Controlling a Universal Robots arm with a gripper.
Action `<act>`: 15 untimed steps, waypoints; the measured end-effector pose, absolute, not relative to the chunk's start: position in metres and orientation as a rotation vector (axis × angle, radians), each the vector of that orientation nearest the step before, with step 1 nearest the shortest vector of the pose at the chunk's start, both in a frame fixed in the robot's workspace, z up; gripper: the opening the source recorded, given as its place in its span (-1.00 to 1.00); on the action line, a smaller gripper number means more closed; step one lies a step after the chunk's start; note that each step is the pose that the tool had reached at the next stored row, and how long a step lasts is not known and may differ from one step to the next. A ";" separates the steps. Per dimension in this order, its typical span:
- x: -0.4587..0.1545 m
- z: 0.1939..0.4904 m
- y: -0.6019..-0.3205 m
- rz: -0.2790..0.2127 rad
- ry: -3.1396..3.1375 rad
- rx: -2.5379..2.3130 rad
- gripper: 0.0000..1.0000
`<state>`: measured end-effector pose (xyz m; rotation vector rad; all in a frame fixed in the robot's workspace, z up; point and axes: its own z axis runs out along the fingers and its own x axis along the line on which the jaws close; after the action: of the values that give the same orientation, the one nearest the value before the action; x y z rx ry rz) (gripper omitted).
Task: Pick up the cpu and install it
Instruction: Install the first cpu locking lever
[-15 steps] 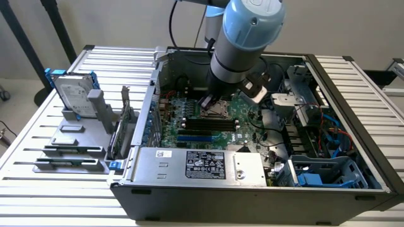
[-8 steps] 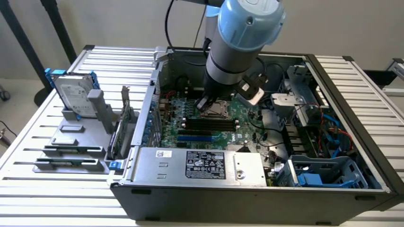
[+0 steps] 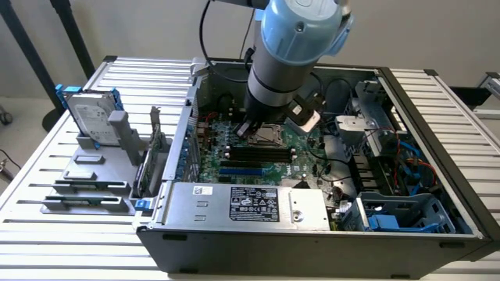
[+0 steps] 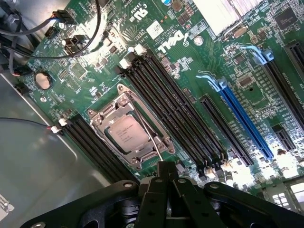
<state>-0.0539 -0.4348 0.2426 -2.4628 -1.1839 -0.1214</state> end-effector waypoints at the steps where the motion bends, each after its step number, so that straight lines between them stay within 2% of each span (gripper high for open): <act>1: -0.054 0.242 -0.435 -0.122 -1.184 -2.463 -0.79; 15: -0.060 0.231 -0.434 -0.121 -1.186 -2.462 -0.79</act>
<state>-0.0603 -0.4344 0.2305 -2.4619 -1.1856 -0.1212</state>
